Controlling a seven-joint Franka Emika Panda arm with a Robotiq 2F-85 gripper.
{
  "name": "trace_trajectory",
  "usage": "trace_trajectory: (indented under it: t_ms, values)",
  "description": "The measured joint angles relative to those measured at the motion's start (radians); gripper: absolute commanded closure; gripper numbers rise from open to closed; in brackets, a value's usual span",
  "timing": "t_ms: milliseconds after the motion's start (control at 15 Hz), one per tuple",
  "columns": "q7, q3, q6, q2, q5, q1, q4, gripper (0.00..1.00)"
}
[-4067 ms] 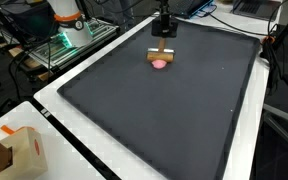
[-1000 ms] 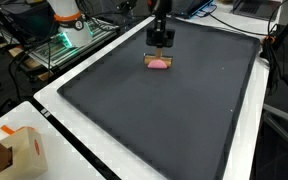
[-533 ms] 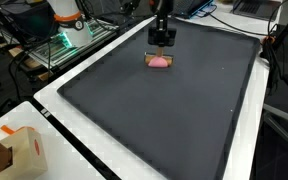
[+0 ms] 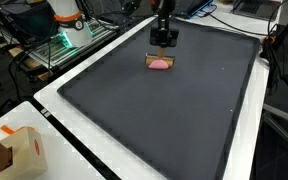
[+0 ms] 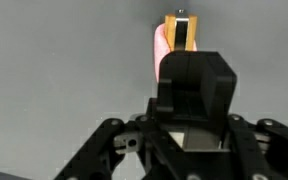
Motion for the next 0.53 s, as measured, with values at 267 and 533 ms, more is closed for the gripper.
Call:
trace_trajectory:
  t_ms: [267,533]
  values:
    - [0.0,0.001,0.044,-0.001,0.009,0.0,-0.01,0.76]
    - [-0.037,0.003,0.089,-0.001,0.074,-0.004,-0.021,0.76]
